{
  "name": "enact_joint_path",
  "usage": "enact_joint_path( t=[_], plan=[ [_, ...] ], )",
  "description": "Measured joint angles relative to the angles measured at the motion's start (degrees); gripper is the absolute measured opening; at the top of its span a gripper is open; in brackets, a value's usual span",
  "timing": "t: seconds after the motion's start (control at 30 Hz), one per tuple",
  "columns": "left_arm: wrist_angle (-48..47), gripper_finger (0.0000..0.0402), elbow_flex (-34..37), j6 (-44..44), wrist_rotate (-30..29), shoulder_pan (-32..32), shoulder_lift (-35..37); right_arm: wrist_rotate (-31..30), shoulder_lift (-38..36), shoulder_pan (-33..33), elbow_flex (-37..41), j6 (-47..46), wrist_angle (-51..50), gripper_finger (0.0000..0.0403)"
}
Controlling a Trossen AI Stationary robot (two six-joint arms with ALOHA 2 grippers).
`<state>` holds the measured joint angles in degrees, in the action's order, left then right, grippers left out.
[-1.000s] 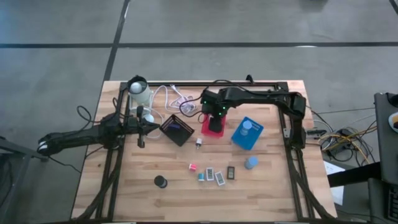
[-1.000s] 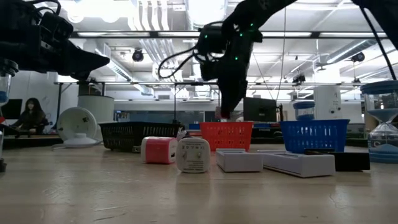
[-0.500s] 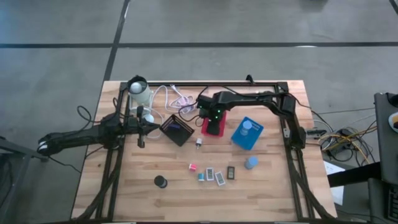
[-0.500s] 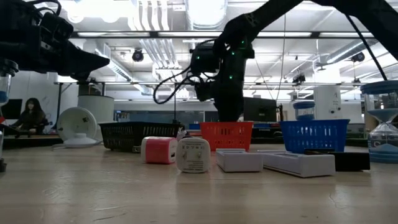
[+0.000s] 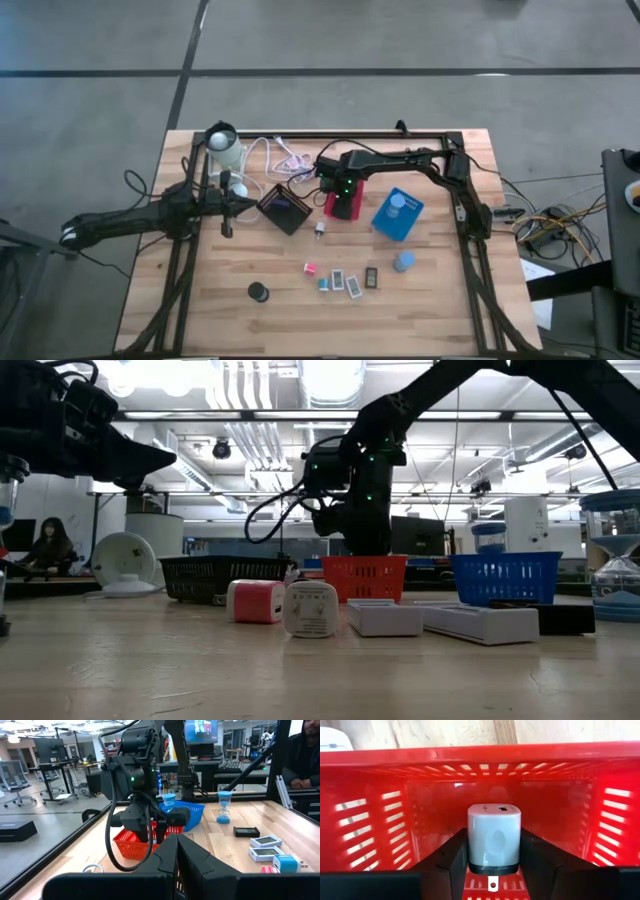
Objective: Pick & Place Office items
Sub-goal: Put the white charger adapter into the red basket, then put the blue hourglass into the blue basket
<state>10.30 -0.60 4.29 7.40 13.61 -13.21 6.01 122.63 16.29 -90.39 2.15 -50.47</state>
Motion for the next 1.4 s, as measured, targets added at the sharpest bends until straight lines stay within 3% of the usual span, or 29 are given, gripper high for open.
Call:
enact_joint_path(
  t=[0.43,0.9,1.17,1.4],
  plan=[
    [0.0,0.0016,0.0,0.0,0.0,0.0,0.0,0.0,-0.3,0.0,0.0,0.9,-0.1,0.0169],
    [-0.1,0.0016,0.0,0.0,0.0,0.0,0.0,-0.3,-2.9,0.0,-0.1,0.9,-0.9,0.0234],
    [-0.2,0.0016,0.0,-0.3,0.0,0.0,0.0,-1.1,-10.3,0.0,-0.2,1.3,-3.0,0.0235],
    [-0.2,0.0016,0.0,-0.6,0.0,0.0,0.0,0.3,-24.4,-0.1,-0.1,1.9,-2.3,0.0218]
  ],
)
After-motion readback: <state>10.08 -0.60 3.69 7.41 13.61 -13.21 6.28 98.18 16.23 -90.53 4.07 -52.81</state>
